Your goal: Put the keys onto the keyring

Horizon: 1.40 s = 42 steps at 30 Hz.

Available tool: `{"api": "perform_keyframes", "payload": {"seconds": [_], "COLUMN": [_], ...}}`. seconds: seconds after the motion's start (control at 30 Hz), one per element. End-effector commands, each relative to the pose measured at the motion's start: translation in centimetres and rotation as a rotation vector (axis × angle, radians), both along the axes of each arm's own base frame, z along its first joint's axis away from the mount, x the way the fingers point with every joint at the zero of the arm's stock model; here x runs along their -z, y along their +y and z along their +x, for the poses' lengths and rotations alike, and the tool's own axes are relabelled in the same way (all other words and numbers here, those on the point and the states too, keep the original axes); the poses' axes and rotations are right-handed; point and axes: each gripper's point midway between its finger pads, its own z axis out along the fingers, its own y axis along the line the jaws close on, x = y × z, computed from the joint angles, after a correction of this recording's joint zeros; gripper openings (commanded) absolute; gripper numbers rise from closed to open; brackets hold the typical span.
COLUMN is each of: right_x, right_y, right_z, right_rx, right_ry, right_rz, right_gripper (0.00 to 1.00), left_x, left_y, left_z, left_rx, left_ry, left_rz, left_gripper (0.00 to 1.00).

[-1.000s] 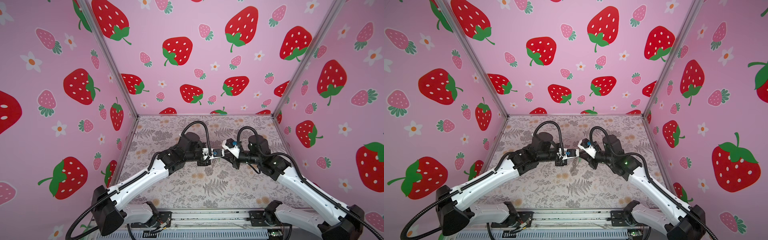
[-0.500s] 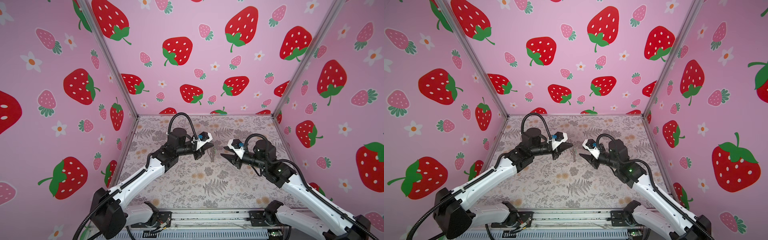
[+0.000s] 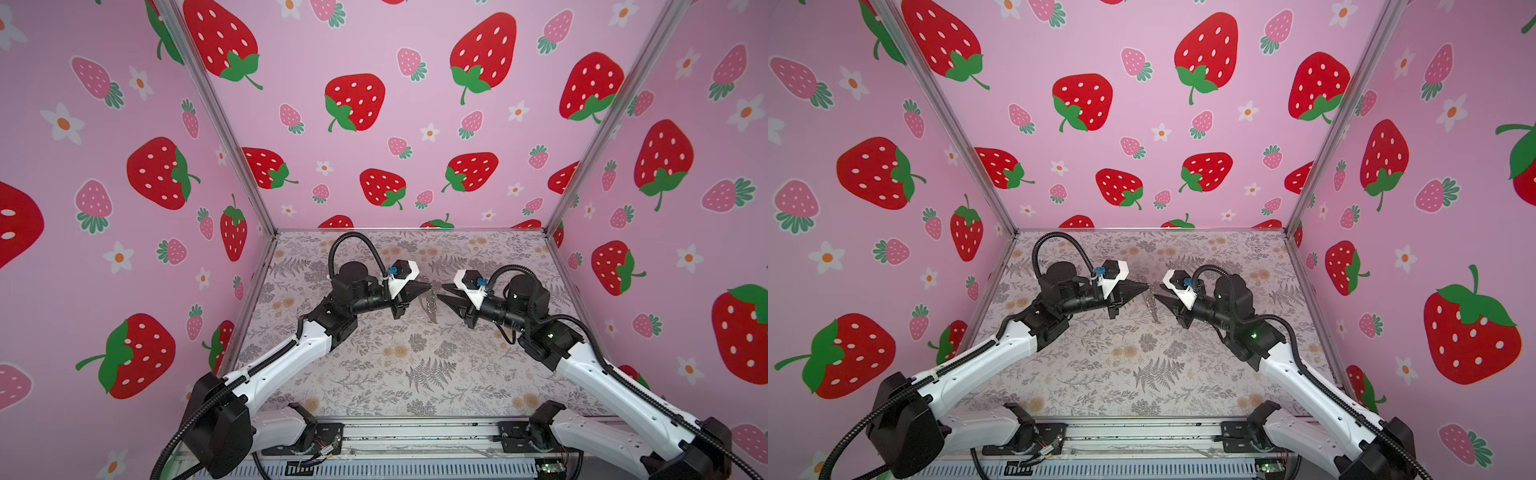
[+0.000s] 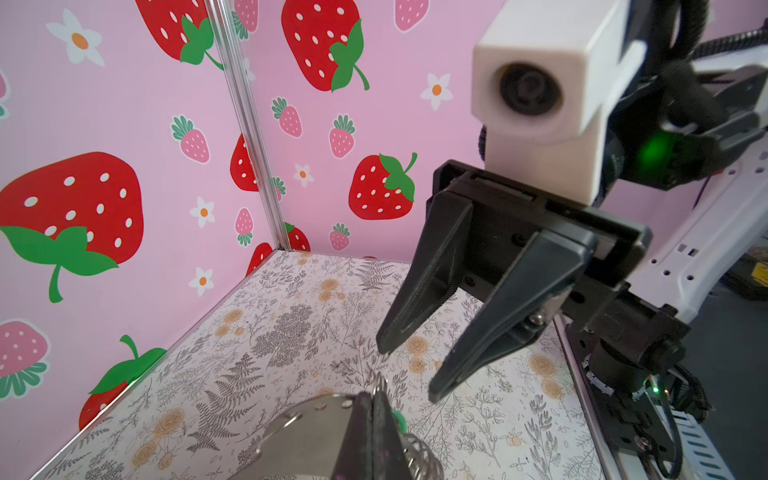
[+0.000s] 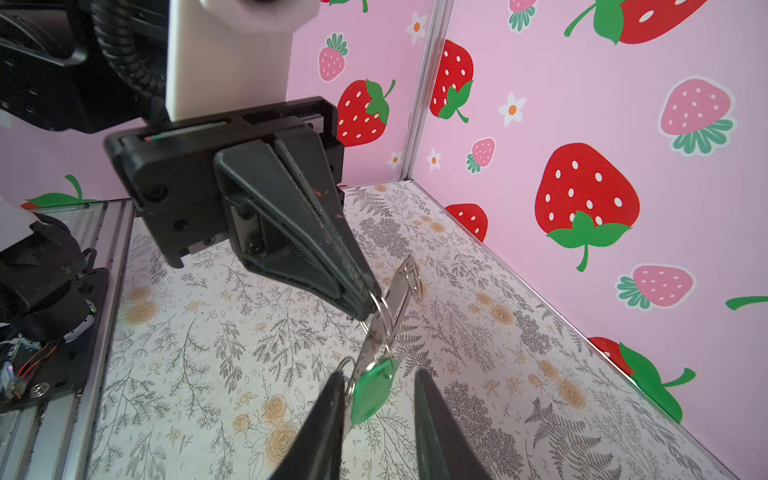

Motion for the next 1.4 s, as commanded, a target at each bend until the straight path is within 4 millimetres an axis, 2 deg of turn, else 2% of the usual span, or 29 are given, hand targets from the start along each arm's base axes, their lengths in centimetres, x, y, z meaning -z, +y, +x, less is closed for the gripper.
{"api": "perform_keyframes", "payload": {"seconds": [0.0,0.2,0.8,1.03,1.27,1.37], "right_x": [-2.7,-3.2,-2.7,-2.3,-1.9,-1.5], "right_y": [0.3,0.7,1.0,0.9,0.9,0.7], "right_z": [-0.1,-0.4,-0.5,-0.7,-1.0,-1.0], "right_rx": [-0.017,-0.043,-0.064,-0.067,-0.076,-0.073], "right_ry": [-0.043,-0.024,-0.014,-0.012,-0.004,0.015], "right_rz": [0.064,0.088,0.070,0.071,0.054,0.016], "right_gripper": [0.27,0.24,0.11,0.00,0.00,0.00], "left_x": [-1.9,-1.7,-1.6,-1.4,-0.7,-0.4], "left_y": [-0.1,-0.3,-0.7,-0.9,-1.1,-0.4], "left_z": [-0.8,-1.3,-2.1,-2.2,-2.4,-1.9], "left_rx": [0.047,0.082,0.145,0.168,0.189,0.133], "left_ry": [-0.049,-0.048,-0.042,-0.031,-0.029,-0.066], "left_rz": [-0.065,-0.059,-0.050,-0.045,0.023,0.097], "left_gripper": [0.00,0.00,0.00,0.00,0.01,0.25]}}
